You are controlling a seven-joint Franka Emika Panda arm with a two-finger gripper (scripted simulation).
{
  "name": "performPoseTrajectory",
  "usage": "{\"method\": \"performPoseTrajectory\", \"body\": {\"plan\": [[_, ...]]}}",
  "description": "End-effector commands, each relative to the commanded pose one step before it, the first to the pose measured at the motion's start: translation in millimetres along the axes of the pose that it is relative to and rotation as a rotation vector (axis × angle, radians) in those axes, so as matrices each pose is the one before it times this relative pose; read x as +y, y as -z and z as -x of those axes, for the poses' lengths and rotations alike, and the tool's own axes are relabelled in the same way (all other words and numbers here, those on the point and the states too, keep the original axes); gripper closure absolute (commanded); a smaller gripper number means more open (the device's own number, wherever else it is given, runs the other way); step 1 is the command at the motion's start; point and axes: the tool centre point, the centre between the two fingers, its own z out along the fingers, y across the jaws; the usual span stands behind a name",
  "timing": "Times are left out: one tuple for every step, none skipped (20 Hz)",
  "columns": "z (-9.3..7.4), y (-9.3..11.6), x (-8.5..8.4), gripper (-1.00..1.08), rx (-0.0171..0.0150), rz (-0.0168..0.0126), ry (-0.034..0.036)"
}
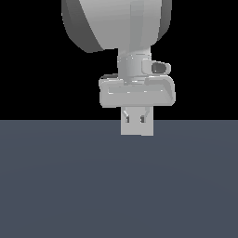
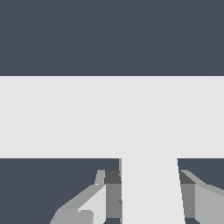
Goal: Plug the charger into the wall socket.
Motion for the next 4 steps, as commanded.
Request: {"method": "performPoseTrajectory", "body": {"plan": [[-3.99,-0.8,-0.19,1.08,0.00024,-0.00017,0.00023],[-0.63,0.05,-0.12,1.08,0.00035,0.00029,0.00018],[-0.29,-0.06,-0.03,1.08,0.0,0.0,0.0],[0.01,0.01,-0.03,1.08,0.0,0.0,0.0]]}}
